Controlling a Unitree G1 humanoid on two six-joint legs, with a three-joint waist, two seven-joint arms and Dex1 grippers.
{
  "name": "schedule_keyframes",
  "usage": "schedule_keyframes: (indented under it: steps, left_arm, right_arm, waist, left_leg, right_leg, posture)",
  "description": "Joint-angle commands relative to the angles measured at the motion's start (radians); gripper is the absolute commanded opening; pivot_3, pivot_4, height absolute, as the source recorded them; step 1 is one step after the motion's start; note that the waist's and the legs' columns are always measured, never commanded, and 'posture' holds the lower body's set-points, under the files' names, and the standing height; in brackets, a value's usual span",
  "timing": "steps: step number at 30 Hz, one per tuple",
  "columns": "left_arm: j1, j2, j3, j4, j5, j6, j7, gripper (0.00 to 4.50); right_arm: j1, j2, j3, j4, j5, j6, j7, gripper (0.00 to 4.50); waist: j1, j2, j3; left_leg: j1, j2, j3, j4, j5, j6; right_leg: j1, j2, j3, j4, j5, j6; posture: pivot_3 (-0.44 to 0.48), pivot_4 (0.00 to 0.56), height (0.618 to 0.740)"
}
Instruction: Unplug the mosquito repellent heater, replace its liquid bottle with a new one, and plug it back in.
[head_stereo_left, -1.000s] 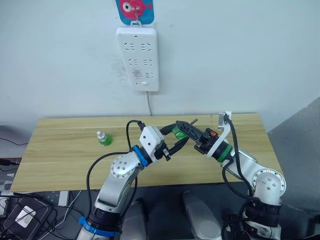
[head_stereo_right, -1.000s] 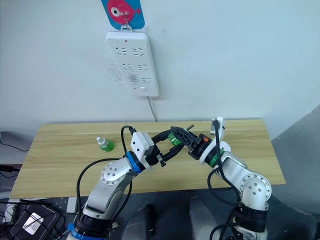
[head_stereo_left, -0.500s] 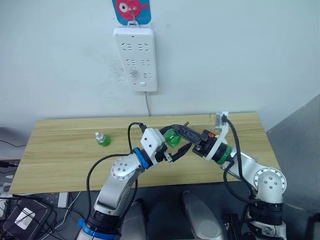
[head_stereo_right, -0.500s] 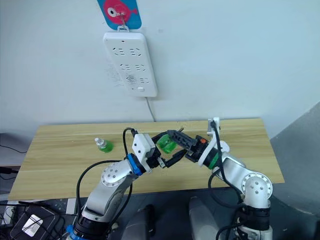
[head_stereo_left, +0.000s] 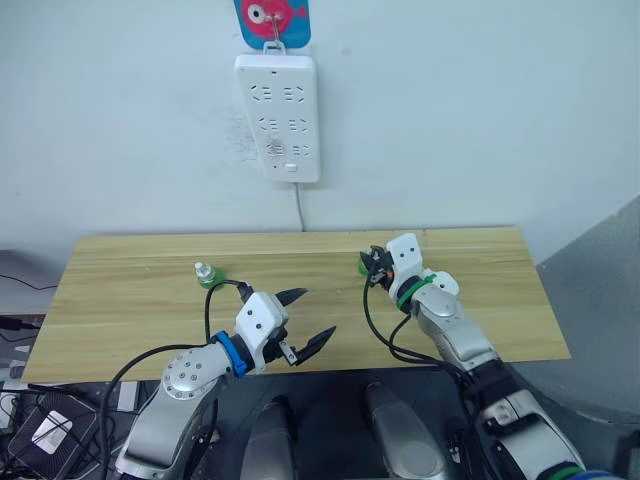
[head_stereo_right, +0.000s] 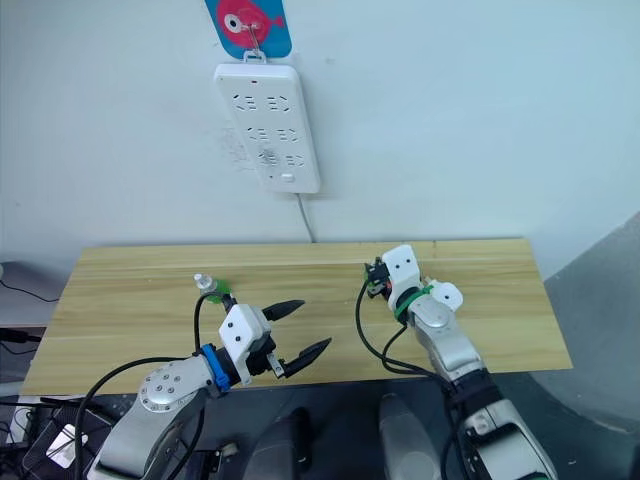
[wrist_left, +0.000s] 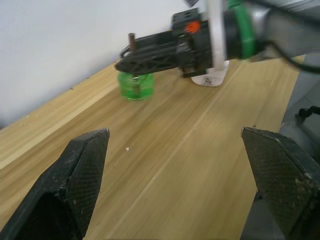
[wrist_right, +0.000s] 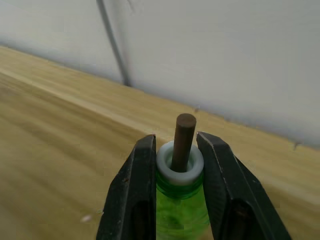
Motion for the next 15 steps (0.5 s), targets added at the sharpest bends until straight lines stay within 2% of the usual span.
schedule_keyframes:
  steps: [1,4,7,12,15]
  left_arm:
    - [0.039,-0.002,0.008,-0.078,0.006,-0.005,0.026,4.5]
    - [0.056,-0.004,0.011,-0.091,0.022,-0.023,0.046,4.5]
    - [0.063,-0.011,0.014,-0.094,0.02,-0.034,0.061,4.5]
    - [0.057,-0.038,0.036,-0.071,0.057,-0.033,0.134,4.5]
    - [0.064,-0.04,0.057,-0.059,0.034,-0.051,0.125,4.5]
  right_arm:
    - [-0.087,0.032,-0.079,0.232,-0.033,-0.145,-0.024,0.85]
    - [-0.129,0.049,-0.132,0.365,-0.029,-0.202,0.002,0.85]
    - [-0.147,0.063,-0.168,0.428,-0.032,-0.244,0.032,0.85]
    - [-0.138,0.076,-0.216,0.412,-0.021,-0.272,0.078,2.6]
    - [-0.097,0.064,-0.223,0.309,-0.016,-0.259,0.123,3.72]
  waist:
    - [0.003,0.0,0.0]
    - [0.019,0.0,0.0]
    - [0.027,0.0,0.0]
    - [0.028,0.0,0.0]
    - [0.031,0.0,0.0]
  left_leg:
    - [0.0,0.0,0.0,0.0,0.0,0.0]
    - [0.001,0.0,-0.001,0.0,0.0,0.0]
    - [0.001,0.0,-0.002,-0.001,0.0,0.0]
    - [0.001,0.0,-0.001,0.0,0.0,0.0]
    - [0.001,0.0,-0.001,0.0,0.0,0.0]
  right_leg:
    - [0.0,0.0,0.0,0.001,0.0,0.0]
    - [0.0,0.0,-0.001,0.001,0.0,-0.001]
    - [0.0,0.001,-0.001,0.001,0.0,-0.001]
    - [0.0,0.001,-0.001,0.001,0.001,-0.001]
    - [0.0,0.001,-0.001,0.002,0.001,-0.001]
  posture:
    - [-0.125,0.266,0.733]
    - [-0.116,0.263,0.733]
    - [-0.116,0.264,0.733]
    - [-0.133,0.268,0.733]
    - [-0.143,0.271,0.733]
